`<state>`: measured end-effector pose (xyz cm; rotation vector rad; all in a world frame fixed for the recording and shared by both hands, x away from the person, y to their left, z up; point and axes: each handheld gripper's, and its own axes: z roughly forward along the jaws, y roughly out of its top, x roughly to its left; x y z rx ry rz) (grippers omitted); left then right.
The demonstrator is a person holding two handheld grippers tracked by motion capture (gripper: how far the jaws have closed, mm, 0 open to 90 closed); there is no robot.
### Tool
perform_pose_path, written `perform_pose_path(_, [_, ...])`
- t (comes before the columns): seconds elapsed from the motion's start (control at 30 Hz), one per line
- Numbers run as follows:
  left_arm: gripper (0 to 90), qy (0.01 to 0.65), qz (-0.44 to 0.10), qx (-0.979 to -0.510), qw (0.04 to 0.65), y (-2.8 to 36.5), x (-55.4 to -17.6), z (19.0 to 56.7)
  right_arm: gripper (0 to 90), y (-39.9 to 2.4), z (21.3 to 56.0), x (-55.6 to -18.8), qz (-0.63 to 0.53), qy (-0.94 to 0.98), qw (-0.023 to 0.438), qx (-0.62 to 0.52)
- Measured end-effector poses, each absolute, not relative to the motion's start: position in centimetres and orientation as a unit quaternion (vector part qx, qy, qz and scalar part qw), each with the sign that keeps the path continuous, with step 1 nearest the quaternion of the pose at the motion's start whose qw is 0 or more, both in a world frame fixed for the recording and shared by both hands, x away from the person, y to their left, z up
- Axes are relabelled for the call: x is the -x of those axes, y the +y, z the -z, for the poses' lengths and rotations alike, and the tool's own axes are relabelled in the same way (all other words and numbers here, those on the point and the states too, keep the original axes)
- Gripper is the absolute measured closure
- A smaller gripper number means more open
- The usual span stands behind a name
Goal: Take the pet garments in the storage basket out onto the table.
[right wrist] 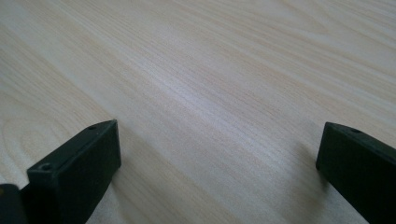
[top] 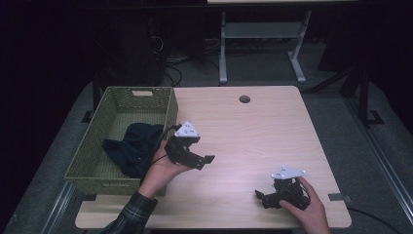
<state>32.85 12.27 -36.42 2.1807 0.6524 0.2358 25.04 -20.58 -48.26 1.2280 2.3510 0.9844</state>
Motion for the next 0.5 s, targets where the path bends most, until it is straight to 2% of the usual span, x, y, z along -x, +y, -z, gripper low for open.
perform_pose_path(0.5, [13.9,0.271,-0.095,-0.864,0.414,14.7,-34.2,34.7,0.0,-20.6,48.3,-25.0,-0.344,0.821,0.156,-0.428])
